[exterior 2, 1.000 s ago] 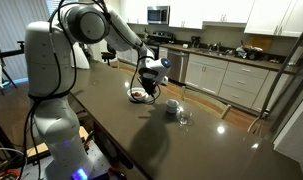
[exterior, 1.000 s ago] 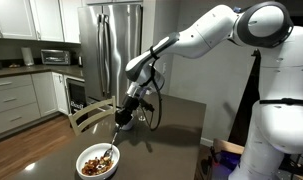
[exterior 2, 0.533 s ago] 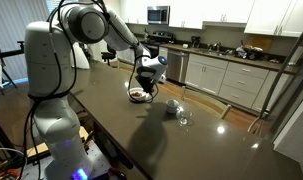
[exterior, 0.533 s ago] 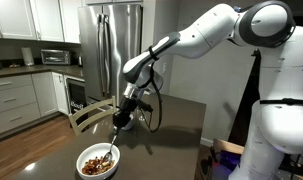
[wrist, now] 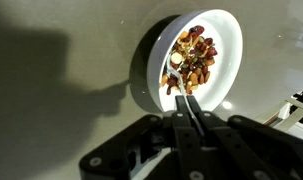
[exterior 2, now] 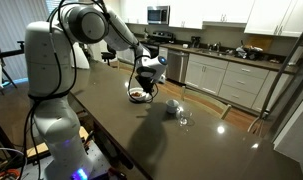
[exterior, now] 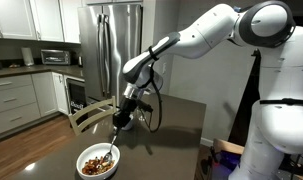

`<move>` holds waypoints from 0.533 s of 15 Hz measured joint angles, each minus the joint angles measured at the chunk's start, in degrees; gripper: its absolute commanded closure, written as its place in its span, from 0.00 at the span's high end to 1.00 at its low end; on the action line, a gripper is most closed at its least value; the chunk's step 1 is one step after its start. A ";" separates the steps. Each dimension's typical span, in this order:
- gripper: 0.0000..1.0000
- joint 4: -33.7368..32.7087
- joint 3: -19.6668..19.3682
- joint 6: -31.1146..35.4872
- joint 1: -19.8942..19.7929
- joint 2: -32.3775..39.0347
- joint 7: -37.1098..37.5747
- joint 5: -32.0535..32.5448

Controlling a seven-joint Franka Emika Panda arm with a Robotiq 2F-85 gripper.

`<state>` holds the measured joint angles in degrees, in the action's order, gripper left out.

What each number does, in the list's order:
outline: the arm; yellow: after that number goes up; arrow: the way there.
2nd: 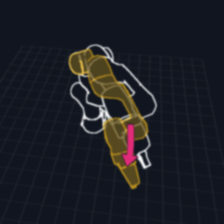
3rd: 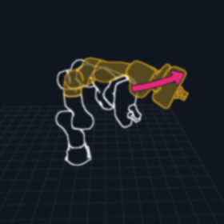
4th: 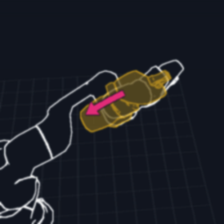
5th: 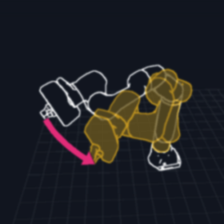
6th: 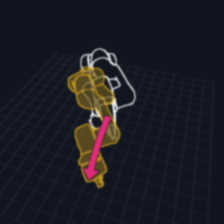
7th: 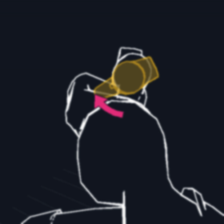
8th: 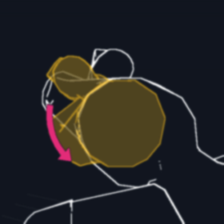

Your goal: Get one spoon of the objects from the bowl and put it in the light gray cup

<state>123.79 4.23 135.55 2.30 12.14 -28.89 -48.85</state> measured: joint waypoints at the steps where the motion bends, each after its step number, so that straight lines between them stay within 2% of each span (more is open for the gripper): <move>1: 0.03 0.00 0.02 0.00 0.00 0.00 0.00 -0.01; 8: 0.03 -0.03 0.71 -0.08 0.00 0.18 -0.07 -0.39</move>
<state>123.76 4.93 135.47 2.30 12.32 -28.96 -49.24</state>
